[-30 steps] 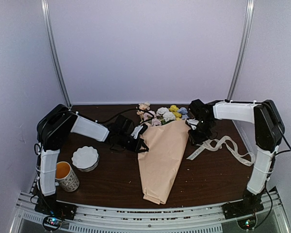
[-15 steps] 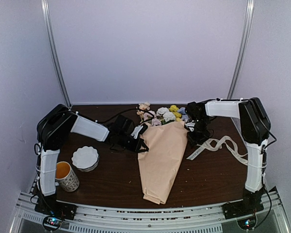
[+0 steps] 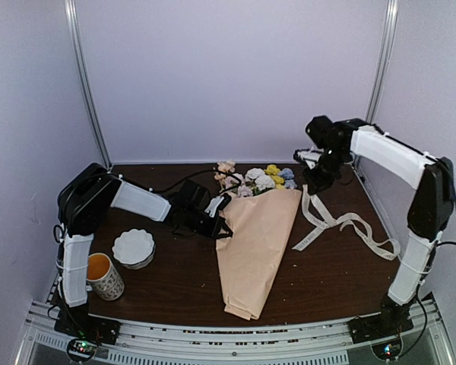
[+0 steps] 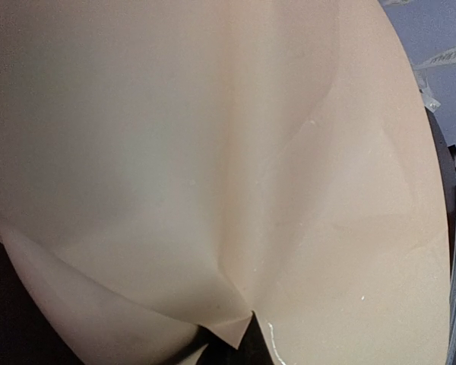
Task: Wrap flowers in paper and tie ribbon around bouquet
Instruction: Pick up the ribbon from the center of the board, then place the ribbon at the center of the board.
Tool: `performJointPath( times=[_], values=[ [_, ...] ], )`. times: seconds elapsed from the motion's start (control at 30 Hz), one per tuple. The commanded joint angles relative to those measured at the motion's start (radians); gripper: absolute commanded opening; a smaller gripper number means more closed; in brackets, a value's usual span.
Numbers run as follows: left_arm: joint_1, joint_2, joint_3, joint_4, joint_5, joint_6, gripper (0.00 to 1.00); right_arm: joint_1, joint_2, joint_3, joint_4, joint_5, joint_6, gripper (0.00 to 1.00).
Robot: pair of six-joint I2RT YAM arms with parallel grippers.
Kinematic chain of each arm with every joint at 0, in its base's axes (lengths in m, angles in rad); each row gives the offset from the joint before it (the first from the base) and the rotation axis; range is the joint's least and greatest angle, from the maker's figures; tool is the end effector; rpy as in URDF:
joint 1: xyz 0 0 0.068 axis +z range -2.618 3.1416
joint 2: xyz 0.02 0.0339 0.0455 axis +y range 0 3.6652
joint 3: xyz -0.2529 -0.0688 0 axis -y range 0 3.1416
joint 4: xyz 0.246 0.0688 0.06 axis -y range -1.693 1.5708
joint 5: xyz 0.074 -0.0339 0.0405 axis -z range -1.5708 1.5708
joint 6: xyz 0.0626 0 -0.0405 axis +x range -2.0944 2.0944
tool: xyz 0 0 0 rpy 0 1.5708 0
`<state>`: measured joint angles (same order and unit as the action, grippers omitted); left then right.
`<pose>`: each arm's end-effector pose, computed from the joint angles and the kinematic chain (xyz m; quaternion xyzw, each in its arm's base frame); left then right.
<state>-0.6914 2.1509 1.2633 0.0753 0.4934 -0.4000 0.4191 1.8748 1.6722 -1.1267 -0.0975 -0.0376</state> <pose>0.3272 -0.3093 0.0784 0.2202 0.8781 -0.3802 0.1891 0.3459 0.1607 0.2317 -0.2302 0.9645 0.0703 0.1090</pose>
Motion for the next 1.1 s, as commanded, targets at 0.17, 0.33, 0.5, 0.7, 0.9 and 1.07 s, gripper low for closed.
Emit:
performJointPath(
  times=[0.17,0.33,0.5,0.7,0.9,1.07],
  values=[
    [0.027,0.064,-0.018,-0.098,-0.09,0.016,0.0,0.0,-0.664,0.358,0.207,-0.659,-0.055,0.07],
    [0.027,0.064,-0.015,-0.099,-0.09,0.014,0.0,-0.001,-1.037,-0.049,0.892,-0.812,0.211,0.23],
    [0.027,0.065,-0.01,-0.106,-0.089,0.015,0.0,0.0,-1.102,-0.216,0.923,-0.748,0.28,0.11],
    [0.027,0.066,-0.01,-0.106,-0.09,0.015,0.0,0.0,-1.032,-0.422,0.74,-0.545,0.327,0.0],
    [0.027,0.066,-0.007,-0.111,-0.092,0.015,0.0,0.021,-0.969,-0.819,0.803,-0.449,0.519,0.0],
    [0.027,0.044,-0.013,-0.114,-0.095,0.013,0.0,0.026,-0.863,-0.989,0.619,-0.203,0.555,0.0]
  ],
)
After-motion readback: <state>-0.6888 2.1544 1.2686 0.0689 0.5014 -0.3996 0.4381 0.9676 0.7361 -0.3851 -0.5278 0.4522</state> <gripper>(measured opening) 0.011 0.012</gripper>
